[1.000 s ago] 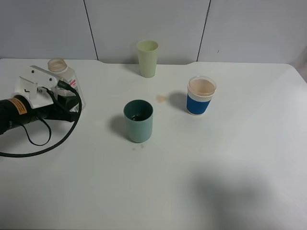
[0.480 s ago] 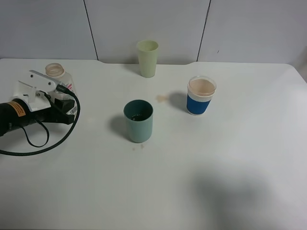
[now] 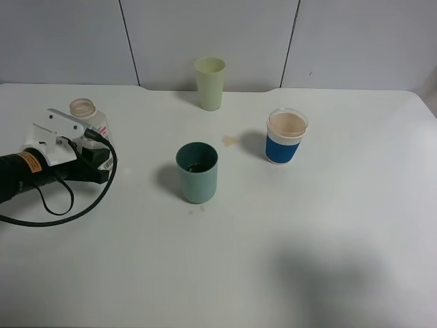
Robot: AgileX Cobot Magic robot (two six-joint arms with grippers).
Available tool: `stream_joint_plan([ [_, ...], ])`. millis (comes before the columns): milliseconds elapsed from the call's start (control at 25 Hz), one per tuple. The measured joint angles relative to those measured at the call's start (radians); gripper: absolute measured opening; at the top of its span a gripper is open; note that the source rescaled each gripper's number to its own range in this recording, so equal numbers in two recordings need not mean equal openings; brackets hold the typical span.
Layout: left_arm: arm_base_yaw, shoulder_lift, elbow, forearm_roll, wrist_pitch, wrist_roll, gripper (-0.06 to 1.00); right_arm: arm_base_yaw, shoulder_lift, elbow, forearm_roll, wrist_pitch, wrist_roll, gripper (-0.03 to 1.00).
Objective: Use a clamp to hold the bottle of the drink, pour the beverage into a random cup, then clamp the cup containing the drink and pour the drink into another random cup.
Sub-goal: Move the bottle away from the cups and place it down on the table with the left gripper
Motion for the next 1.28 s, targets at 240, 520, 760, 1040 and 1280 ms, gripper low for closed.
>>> stream_joint_plan([
  [240,0.0,0.003,0.0,0.0,-0.007,0.006,0.07,0.0,0.0,0.0,0.0,0.0,0.0,0.99],
  [520,0.0,0.012,0.0,0.0,-0.008,0.008,0.07,0.0,0.0,0.0,0.0,0.0,0.0,0.99],
  [760,0.0,0.015,0.0,0.0,-0.015,0.019,0.07,0.0,0.0,0.0,0.0,0.0,0.0,0.99],
  [1040,0.0,0.015,0.0,0.0,-0.015,0.034,0.35,0.0,0.0,0.0,0.0,0.0,0.0,0.99],
  [1280,0.0,0.015,0.0,-0.003,-0.014,0.031,0.96,0.0,0.0,0.0,0.0,0.0,0.0,0.99],
])
